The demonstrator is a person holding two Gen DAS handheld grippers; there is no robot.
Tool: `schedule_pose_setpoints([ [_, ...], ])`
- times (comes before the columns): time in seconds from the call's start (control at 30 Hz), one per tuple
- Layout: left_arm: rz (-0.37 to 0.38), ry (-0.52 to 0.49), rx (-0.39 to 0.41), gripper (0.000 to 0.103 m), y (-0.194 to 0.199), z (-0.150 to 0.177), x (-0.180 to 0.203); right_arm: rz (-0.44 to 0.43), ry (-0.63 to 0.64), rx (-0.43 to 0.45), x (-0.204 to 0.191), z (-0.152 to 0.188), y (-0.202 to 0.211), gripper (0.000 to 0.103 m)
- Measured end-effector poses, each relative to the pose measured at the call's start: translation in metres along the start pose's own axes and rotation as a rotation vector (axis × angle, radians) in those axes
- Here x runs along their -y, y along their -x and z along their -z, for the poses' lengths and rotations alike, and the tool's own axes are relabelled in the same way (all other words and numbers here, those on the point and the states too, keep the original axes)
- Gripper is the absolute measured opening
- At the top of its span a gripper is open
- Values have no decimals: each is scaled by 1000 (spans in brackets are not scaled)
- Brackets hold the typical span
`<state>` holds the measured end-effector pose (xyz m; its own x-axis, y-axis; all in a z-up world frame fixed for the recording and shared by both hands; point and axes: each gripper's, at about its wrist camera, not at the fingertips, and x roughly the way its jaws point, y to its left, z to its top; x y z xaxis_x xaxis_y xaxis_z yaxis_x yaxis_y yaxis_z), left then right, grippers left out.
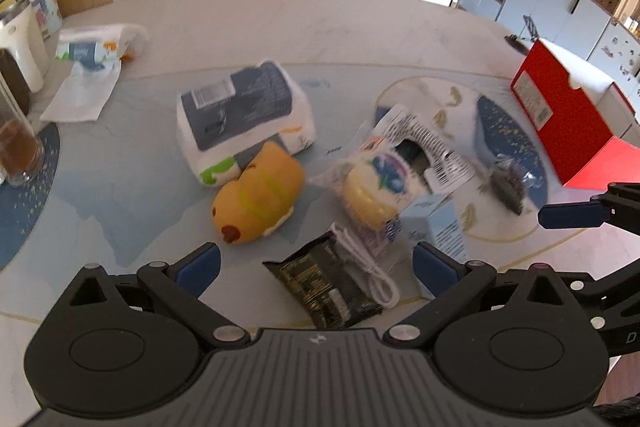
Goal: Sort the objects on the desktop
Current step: 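Move both tools back from the box to the table items, then grasp the black snack packet with the left tool while the right tool grasps the white carton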
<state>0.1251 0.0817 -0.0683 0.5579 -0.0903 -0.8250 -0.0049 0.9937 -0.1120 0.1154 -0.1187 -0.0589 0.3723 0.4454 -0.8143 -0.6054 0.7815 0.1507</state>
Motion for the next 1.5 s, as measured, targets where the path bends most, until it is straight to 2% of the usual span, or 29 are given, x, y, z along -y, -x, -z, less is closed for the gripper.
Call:
schedule_pose_setpoints([
  [0.47,-41,35,-41,102,-26,11,-7,25,51,-38,-9,-2,-37,74],
  [0.57,-55,18,-38,102,-30,13,-5,40,62,-45,-9,-2,-44,71],
  [0.67,-60,21,-46,97,-34,15,-6,46,74,-46,-11,-2,-48,68],
  [0.9,-63,15,-42,92,-37,18,-5,55,98,-57,-16,-3,-56,55],
  [1.07,-42,4,-44,72,-38,17,-3,56,98,-66,-16,-3,-60,47],
  [1.13,-36,6,-48,62,-39,17,-3,54,94,-72,-16,-3,-60,43],
  [1.27,-26,5,-52,53,-38,17,-1,54,93,-76,-17,-3,-60,40],
  [1.33,-26,3,-50,43,-38,17,-1,52,88,-81,-17,-3,-61,34],
  [1.4,-20,6,-49,38,-37,17,-1,50,79,-85,-16,-3,-61,30],
  [1.5,-9,14,-49,35,-36,18,-2,50,61,-87,-13,-3,-60,30],
])
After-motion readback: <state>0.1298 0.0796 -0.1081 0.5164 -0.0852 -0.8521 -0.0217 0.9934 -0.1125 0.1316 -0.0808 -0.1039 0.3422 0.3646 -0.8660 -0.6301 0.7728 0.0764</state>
